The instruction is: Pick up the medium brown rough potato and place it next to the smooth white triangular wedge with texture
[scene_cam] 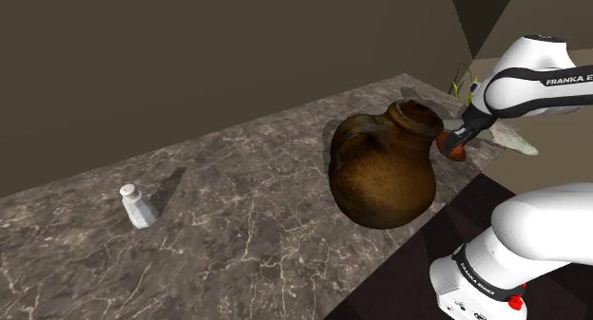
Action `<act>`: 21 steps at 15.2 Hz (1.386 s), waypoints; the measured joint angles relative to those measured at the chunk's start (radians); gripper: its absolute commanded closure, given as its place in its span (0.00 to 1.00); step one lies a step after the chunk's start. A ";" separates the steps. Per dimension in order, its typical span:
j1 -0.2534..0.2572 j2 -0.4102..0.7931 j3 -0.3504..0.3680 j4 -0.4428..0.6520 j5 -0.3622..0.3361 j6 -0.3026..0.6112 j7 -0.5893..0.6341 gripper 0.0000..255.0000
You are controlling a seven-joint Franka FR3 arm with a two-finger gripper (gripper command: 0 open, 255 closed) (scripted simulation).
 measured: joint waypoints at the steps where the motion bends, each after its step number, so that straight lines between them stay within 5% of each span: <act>1: -0.003 0.010 -0.005 -0.012 -0.006 0.021 0.001 1.00; 10: -0.005 0.055 -0.019 -0.037 -0.020 0.091 0.006 1.00; 11: -0.005 0.055 -0.019 -0.037 -0.020 0.092 0.006 0.00; 17: -0.005 0.055 -0.019 -0.037 -0.020 0.092 0.006 0.00; 21: -0.003 -0.043 0.012 0.008 0.007 -0.047 -0.001 0.00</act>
